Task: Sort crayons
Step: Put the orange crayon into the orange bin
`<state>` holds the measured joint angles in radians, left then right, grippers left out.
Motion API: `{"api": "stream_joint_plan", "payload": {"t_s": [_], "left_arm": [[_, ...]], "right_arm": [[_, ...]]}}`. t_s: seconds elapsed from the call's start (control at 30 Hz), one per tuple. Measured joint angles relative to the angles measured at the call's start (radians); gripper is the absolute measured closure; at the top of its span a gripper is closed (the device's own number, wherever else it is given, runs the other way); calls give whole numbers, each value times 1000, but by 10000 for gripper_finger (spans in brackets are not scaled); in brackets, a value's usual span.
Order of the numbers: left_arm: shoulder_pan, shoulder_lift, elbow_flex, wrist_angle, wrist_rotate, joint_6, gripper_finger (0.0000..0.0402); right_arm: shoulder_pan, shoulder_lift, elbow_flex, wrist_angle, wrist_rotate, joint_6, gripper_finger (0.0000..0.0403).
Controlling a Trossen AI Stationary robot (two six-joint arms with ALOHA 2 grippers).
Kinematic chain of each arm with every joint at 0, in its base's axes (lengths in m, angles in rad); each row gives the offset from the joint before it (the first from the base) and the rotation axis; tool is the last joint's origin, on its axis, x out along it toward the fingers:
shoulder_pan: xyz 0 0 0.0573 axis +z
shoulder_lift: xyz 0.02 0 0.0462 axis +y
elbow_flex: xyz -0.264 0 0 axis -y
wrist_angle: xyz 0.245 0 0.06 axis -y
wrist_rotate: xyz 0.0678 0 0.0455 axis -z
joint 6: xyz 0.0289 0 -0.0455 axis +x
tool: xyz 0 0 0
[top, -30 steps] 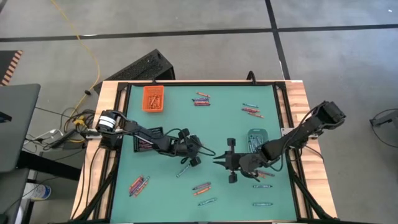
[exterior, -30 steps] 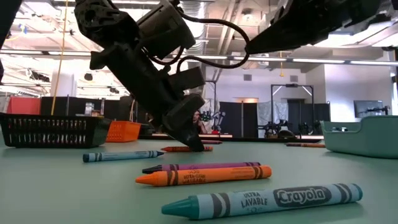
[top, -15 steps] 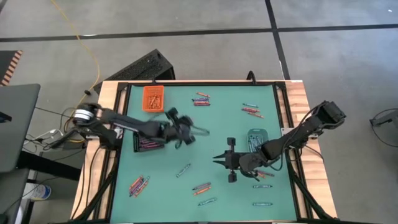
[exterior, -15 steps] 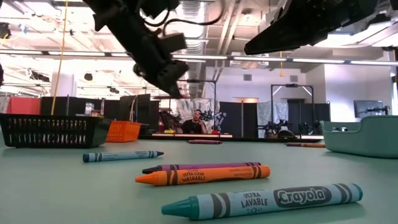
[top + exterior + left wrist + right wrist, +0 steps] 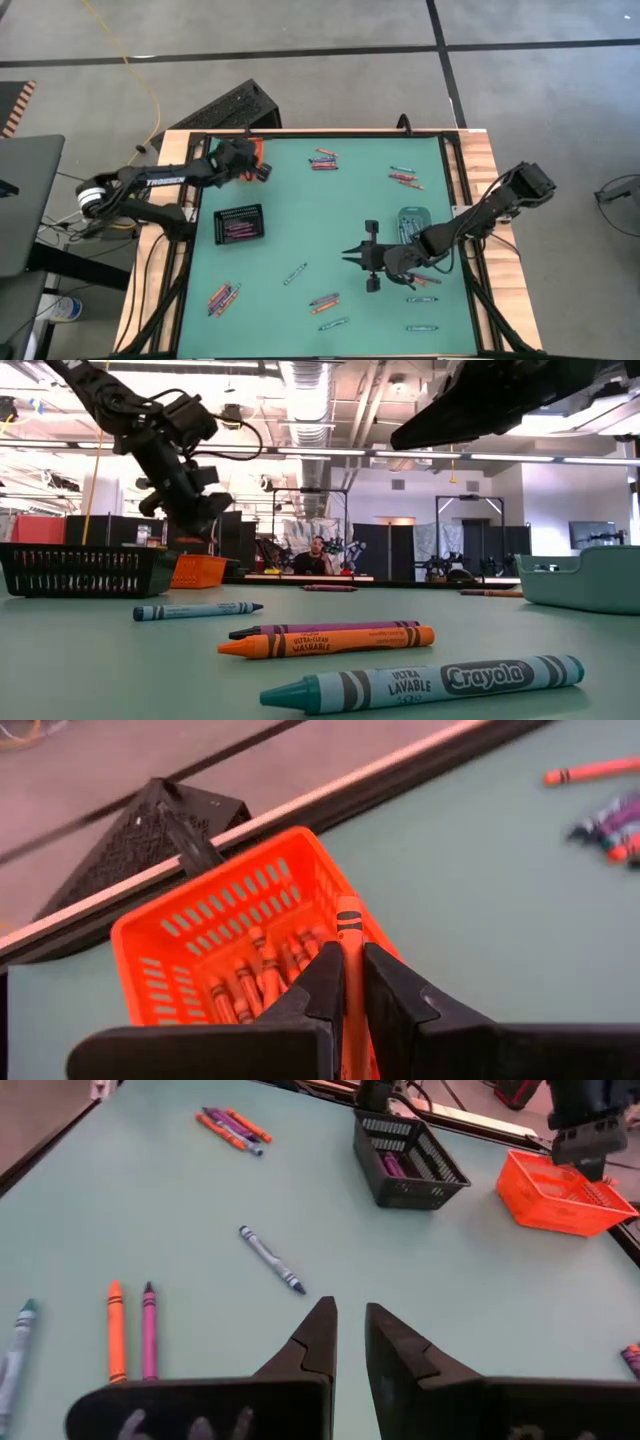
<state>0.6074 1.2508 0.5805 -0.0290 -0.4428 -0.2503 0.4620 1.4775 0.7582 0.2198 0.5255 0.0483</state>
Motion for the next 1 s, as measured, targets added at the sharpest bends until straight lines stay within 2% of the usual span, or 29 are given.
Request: {"api": "stream_joint_plan", "payload": {"t_s": [0.27, 0.7, 1.0], "left_arm": [[123, 12, -1, -38, 65, -52, 370], [123, 12, -1, -26, 40, -27, 311], [70, -61, -1, -67, 194, 29, 301]], "right_arm": [[-33, 0, 0, 30, 0, 5, 349], [-30, 0, 0, 18, -1, 5, 349], [-30, 0, 0, 20, -3, 8, 349]]}}
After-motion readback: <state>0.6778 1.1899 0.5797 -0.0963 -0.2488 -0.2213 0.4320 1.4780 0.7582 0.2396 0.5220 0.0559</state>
